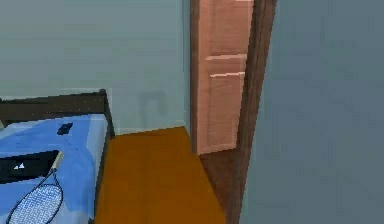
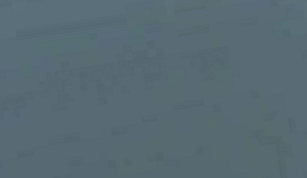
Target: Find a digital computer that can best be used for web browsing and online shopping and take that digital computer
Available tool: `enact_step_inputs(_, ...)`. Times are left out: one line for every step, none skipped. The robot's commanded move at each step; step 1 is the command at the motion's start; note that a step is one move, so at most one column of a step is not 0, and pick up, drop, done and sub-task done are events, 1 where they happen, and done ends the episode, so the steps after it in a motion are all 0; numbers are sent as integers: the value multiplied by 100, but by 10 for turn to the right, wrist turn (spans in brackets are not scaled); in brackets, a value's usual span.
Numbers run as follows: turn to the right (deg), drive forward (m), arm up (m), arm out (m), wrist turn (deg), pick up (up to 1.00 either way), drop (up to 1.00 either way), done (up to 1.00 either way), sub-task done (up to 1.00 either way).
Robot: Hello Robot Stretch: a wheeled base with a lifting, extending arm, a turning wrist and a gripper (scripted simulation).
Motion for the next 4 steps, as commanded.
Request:
enact_step_inputs(0,40,0,0,0,0,0,0,0)
enact_step_inputs(-420,0,0,0,0,0,0,0,0)
enact_step_inputs(0,25,0,0,0,0,0,0,0)
enact_step_inputs(-450,0,0,0,0,0,0,0,0)
